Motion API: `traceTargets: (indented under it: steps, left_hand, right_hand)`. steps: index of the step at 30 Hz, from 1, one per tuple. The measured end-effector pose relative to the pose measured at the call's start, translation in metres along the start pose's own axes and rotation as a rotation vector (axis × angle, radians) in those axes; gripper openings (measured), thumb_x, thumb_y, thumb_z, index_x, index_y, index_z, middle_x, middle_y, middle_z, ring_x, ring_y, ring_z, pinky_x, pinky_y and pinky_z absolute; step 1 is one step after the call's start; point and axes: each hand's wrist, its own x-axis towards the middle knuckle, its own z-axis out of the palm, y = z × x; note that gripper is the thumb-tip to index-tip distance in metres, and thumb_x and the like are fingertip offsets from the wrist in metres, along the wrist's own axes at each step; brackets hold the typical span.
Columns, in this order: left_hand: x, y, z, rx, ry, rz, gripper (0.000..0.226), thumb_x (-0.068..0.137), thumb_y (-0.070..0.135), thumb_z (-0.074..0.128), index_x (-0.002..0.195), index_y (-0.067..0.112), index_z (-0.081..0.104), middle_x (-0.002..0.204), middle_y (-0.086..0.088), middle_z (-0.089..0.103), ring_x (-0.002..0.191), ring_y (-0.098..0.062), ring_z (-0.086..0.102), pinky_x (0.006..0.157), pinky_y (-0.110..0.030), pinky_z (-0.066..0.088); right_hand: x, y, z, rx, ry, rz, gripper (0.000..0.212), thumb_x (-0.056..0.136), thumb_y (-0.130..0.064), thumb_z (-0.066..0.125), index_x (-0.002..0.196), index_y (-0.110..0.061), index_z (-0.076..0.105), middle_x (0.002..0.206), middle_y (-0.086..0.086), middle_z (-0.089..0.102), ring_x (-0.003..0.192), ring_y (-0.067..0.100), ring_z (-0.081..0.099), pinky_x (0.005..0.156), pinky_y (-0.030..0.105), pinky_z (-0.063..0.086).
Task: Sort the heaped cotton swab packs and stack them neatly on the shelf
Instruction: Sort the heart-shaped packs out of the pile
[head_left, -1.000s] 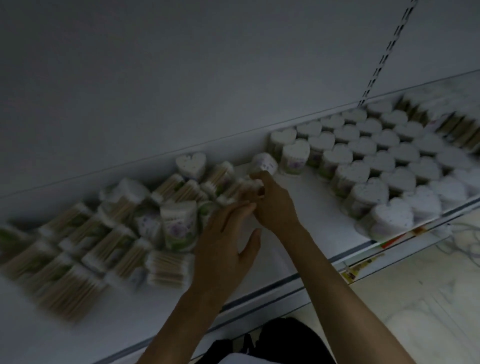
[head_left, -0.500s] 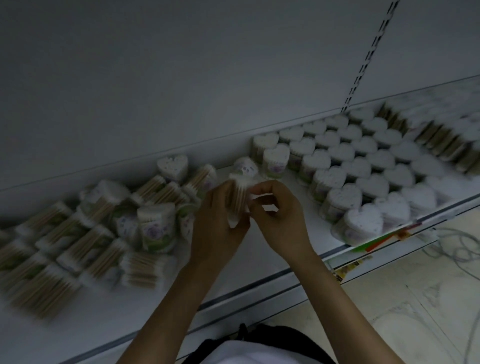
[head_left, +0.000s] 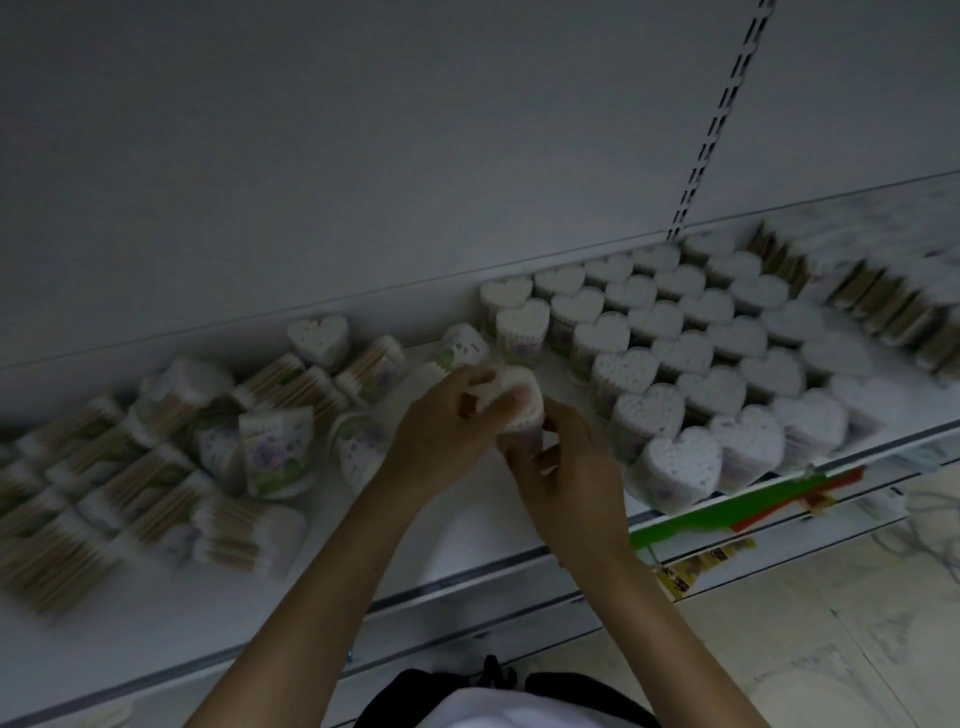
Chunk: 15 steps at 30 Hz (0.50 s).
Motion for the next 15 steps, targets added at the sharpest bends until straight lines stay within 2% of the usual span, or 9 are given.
traceTargets:
  steps: [1,3,5,8,11,13,15]
  left_hand:
    - [0.002,-0.005,0.008,-0.013,-0.032,-0.023,0.081,0.056,0.078,0.059,0.121,0.028,0.058,0.109,0.009,0.066,0.097,-0.008,0.063,0.083,-0.024,0.053]
    - [0.004,-0.012,0.021,-0.056,-0.054,-0.039,0.058,0.068,0.063,0.073,0.111,0.027,0.060,0.104,0.010,0.066,0.092,-0.007,0.062,0.073,-0.011,0.049]
    - [0.009,-0.012,0.028,-0.106,-0.028,-0.041,0.043,0.076,0.048,0.075,0.109,0.026,0.058,0.104,0.007,0.065,0.090,-0.006,0.061,0.071,-0.009,0.046]
    - [0.013,-0.006,0.029,-0.023,-0.036,0.034,0.036,0.087,0.035,0.068,0.119,0.022,0.056,0.109,0.007,0.062,0.098,-0.009,0.060,0.079,-0.011,0.044]
    - [0.017,-0.005,0.028,0.063,-0.016,0.128,0.023,0.094,0.024,0.059,0.117,0.019,0.059,0.101,0.013,0.062,0.085,0.010,0.058,0.073,-0.001,0.041]
    - [0.020,-0.005,0.030,-0.025,-0.013,0.113,0.017,0.095,0.026,0.058,0.110,0.020,0.058,0.100,0.014,0.063,0.087,0.010,0.060,0.078,-0.006,0.044]
    - [0.022,-0.009,0.038,-0.238,0.009,0.044,0.017,0.097,0.031,0.051,0.104,0.019,0.061,0.104,0.003,0.065,0.101,-0.010,0.061,0.090,-0.022,0.048]
  right_hand:
    - [0.000,0.006,0.000,-0.021,-0.017,0.008,0.048,0.088,-0.047,0.055,0.126,-0.019,0.053,0.108,0.000,0.064,0.075,0.012,0.063,0.055,0.013,0.037]
    - [-0.002,0.012,-0.001,-0.068,-0.051,-0.002,0.046,0.090,-0.034,0.061,0.131,-0.016,0.050,0.115,0.004,0.063,0.086,0.020,0.065,0.060,0.017,0.039]
    - [-0.007,0.011,-0.006,-0.195,0.006,-0.070,0.049,0.090,-0.027,0.061,0.135,-0.013,0.046,0.128,0.008,0.057,0.086,0.023,0.065,0.060,0.022,0.043]
    - [-0.013,0.003,-0.010,-0.358,0.107,-0.253,0.044,0.084,-0.019,0.062,0.127,-0.009,0.057,0.137,0.009,0.054,0.073,0.021,0.065,0.056,0.023,0.048]
    - [-0.009,0.004,-0.007,-0.316,0.059,-0.236,0.049,0.081,-0.018,0.061,0.129,-0.008,0.058,0.141,0.007,0.051,0.052,0.016,0.059,0.048,0.017,0.039]
    - [-0.003,0.006,-0.005,-0.293,0.048,-0.212,0.054,0.079,-0.019,0.063,0.131,-0.007,0.054,0.139,0.008,0.052,0.052,0.016,0.060,0.044,0.019,0.042]
    - [0.001,0.008,-0.004,-0.325,0.047,-0.198,0.060,0.076,-0.020,0.067,0.132,-0.005,0.052,0.134,0.012,0.056,0.052,0.017,0.062,0.043,0.019,0.041]
